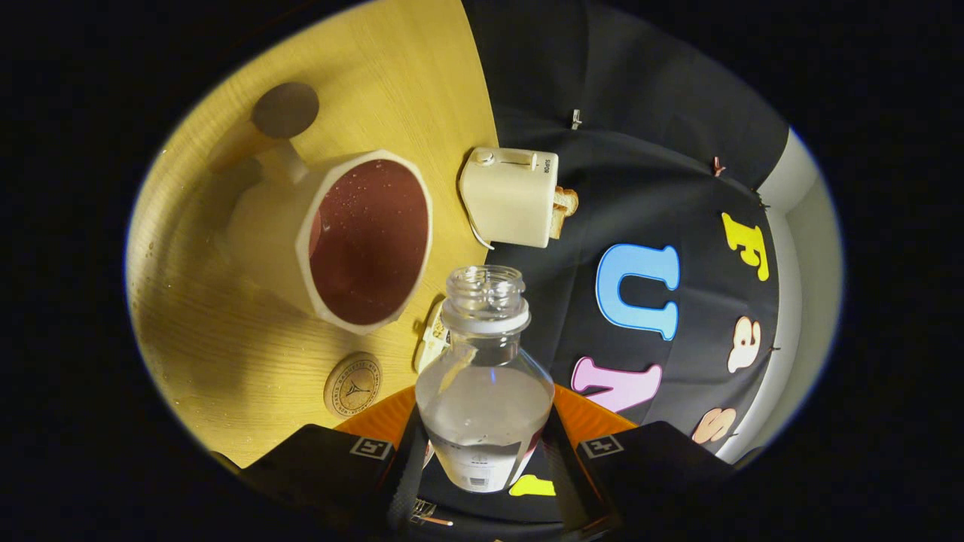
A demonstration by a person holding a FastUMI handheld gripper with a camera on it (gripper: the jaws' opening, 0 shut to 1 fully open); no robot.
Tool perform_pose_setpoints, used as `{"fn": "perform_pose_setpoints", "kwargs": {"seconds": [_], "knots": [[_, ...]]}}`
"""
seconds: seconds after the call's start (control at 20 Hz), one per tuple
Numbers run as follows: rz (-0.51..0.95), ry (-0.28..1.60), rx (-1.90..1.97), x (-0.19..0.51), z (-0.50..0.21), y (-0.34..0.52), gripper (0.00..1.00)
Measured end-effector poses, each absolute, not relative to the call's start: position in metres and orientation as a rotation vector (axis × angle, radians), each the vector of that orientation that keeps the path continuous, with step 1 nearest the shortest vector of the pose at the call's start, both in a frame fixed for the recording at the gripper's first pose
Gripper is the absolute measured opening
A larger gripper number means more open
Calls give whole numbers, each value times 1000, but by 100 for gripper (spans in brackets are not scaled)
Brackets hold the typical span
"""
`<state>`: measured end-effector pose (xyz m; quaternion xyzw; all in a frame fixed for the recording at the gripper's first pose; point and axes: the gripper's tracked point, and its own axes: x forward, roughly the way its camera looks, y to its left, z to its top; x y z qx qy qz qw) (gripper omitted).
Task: Take the bottle from table, then pour the juice into the cup, finally place the bottle on the coaster
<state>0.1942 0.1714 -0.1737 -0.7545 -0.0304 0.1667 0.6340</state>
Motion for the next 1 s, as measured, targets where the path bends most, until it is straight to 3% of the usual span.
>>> {"fn": "perform_pose_setpoints", "kwargs": {"seconds": [1.0], "knots": [[455,-153,-1911,202,-171,175,75]]}}
